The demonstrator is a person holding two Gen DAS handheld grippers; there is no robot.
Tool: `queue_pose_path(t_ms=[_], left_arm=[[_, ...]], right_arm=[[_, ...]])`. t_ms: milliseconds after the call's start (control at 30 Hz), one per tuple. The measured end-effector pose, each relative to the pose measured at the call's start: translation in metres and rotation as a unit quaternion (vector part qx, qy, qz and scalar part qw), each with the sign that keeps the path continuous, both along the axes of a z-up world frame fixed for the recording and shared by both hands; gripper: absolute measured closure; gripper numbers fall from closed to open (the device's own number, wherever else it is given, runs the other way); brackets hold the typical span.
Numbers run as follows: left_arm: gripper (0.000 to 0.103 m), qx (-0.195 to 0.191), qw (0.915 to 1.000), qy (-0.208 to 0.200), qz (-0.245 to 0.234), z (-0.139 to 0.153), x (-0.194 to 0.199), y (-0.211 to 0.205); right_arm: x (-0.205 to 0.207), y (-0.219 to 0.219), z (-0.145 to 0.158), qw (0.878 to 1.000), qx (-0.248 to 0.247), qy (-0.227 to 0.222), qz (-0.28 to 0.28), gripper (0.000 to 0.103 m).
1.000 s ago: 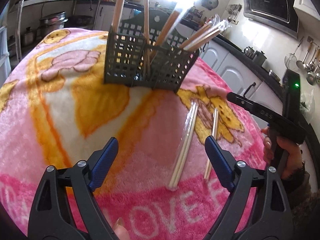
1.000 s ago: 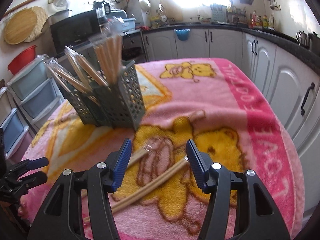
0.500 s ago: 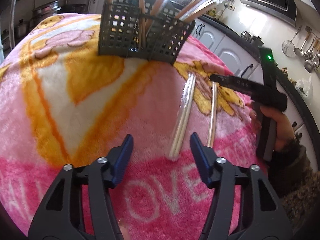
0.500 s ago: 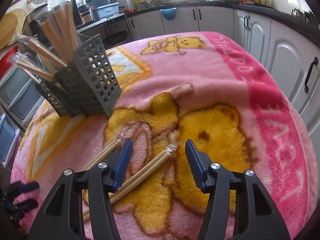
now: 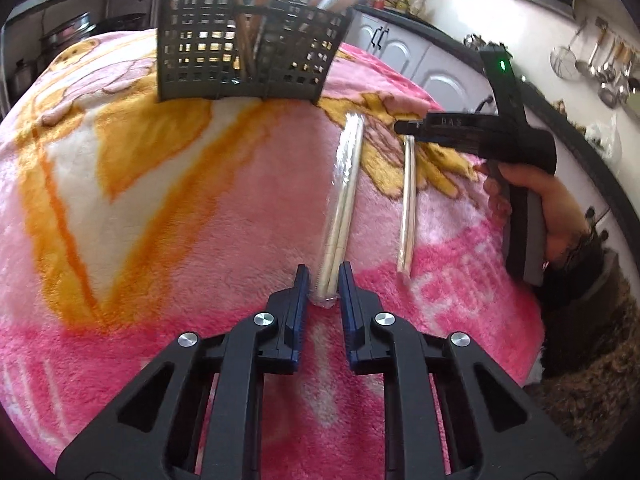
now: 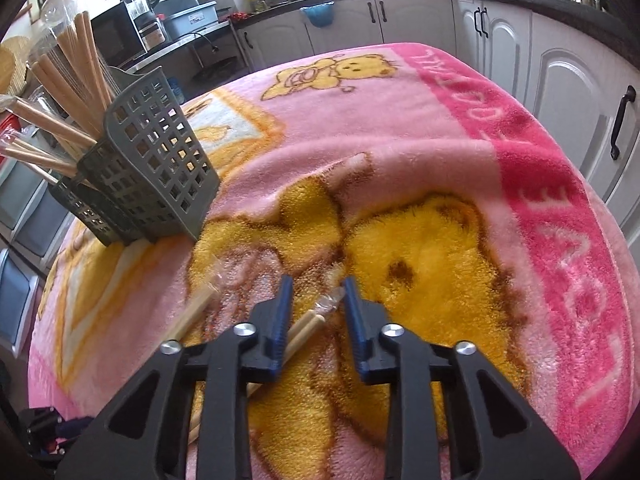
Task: Organize utensils
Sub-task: 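Close the left tool on a wrapped chopstick pair while the right tool grasps the last pair, then lift both held chopstick pairs up over the green caddy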
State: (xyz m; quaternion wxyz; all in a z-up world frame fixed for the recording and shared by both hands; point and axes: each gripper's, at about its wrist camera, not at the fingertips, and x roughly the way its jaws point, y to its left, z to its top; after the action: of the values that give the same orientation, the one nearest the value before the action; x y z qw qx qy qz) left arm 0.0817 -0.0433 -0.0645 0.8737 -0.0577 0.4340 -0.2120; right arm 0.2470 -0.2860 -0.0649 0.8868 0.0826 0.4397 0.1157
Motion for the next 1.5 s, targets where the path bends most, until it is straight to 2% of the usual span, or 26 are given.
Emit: queue_pose_path(t_ms=[100, 233, 367, 533, 567, 767, 967, 1200, 1500], left_arm=[[0.095, 0.007, 1.0000, -0.002, -0.002, 0.001, -0.002, -0.002], [0.095, -0.009, 0.9999, -0.008, 0.012, 0.006, -0.005, 0.007], [0.096, -0.017, 0.9985, -0.043, 0.029, 0.026, -0.008, 0.022], [0.097, -0.030, 0.9946, -0.088, 0.047, 0.057, -0.007, 0.035], [0.100, -0.034, 0.9935, -0.096, 0.050, 0.063, -0.006, 0.037], [0.102, -0.066, 0.9847, -0.148, 0.063, 0.100, 0.005, 0.043], [0.102, -0.088, 0.9745, -0.197, 0.064, 0.133, 0.020, 0.042], [0.102, -0.099, 0.9639, -0.242, 0.051, 0.170, 0.033, 0.034], [0.102, -0.111, 0.9442, -0.307, 0.046, 0.218, 0.034, 0.034]], right_arm=[[-0.002, -0.002, 0.002, 1.000, 0.004, -0.005, -0.001, 0.096], [-0.007, -0.003, 0.008, 1.000, 0.012, -0.021, 0.000, 0.097], [-0.016, -0.003, 0.023, 0.998, 0.028, -0.051, 0.004, 0.097], [-0.033, 0.005, 0.059, 0.994, 0.036, -0.106, 0.020, 0.098], [-0.036, 0.007, 0.064, 0.993, 0.037, -0.114, 0.023, 0.098], [-0.061, 0.023, 0.114, 0.978, 0.052, -0.194, 0.056, 0.098], [-0.075, 0.033, 0.155, 0.963, 0.066, -0.250, 0.081, 0.099], [-0.083, 0.041, 0.187, 0.948, 0.078, -0.291, 0.098, 0.099], [-0.097, 0.052, 0.227, 0.926, 0.094, -0.344, 0.123, 0.099]])
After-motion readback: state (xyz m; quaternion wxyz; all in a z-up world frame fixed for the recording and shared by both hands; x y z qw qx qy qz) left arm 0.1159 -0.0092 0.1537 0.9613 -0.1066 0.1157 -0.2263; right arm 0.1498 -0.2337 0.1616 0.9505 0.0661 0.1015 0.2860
